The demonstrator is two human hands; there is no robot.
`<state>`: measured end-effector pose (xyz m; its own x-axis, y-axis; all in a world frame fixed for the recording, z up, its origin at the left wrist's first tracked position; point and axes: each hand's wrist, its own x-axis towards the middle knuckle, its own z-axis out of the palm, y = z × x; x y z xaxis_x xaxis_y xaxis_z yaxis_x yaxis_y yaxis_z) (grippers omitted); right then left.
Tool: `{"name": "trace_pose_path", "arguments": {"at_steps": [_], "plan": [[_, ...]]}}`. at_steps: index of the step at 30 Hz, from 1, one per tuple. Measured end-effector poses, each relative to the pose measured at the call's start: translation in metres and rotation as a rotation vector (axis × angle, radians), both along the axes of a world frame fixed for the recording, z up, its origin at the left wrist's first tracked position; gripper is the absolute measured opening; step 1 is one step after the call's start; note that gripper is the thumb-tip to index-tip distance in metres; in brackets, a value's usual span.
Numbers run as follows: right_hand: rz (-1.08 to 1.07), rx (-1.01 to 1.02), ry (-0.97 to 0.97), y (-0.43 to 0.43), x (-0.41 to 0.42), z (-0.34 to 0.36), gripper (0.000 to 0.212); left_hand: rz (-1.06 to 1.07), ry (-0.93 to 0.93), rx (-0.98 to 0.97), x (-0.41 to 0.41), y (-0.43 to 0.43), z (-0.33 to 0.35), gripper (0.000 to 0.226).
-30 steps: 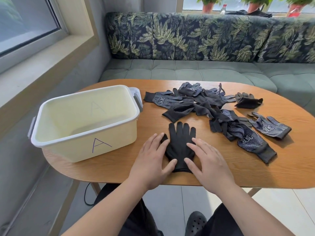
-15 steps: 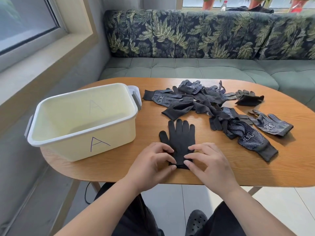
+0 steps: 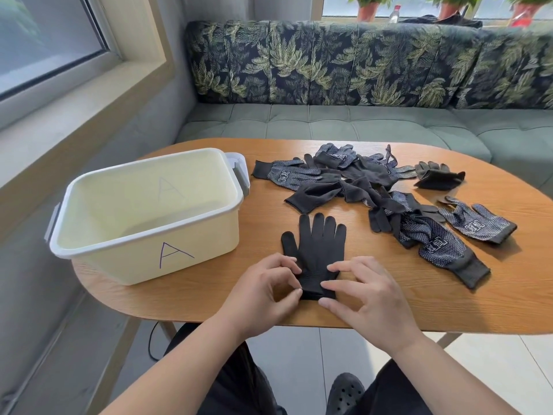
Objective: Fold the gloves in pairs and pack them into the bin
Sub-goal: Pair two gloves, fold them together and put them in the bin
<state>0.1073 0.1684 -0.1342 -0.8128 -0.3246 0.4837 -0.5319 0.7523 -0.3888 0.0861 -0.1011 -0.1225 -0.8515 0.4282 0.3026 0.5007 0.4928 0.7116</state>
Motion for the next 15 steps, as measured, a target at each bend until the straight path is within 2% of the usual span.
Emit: {"name": "trace_pose_path", "arguments": {"at_steps": [6, 9, 12, 15], "plan": [[0.017, 0.049, 0.129, -0.0024, 0.0032, -0.0029, 0.016, -0.012, 0.226, -0.111, 0.0031, 0.0053, 0.0001, 0.013], [0.016, 0.097, 0.191, -0.0048, 0.0052, -0.0036, 0.012, -0.032, 0.29, -0.205, 0.0055, 0.0071, 0.0013, 0.022], [0.017, 0.071, 0.174, -0.0066, 0.0073, -0.0021, 0.012, -0.042, 0.307, -0.252, 0.0068, 0.0078, 0.002, 0.033], [0.024, 0.029, 0.133, -0.0069, 0.0073, 0.0018, 0.014, -0.043, 0.327, -0.235, 0.0049, 0.0073, -0.0007, 0.023]]}}
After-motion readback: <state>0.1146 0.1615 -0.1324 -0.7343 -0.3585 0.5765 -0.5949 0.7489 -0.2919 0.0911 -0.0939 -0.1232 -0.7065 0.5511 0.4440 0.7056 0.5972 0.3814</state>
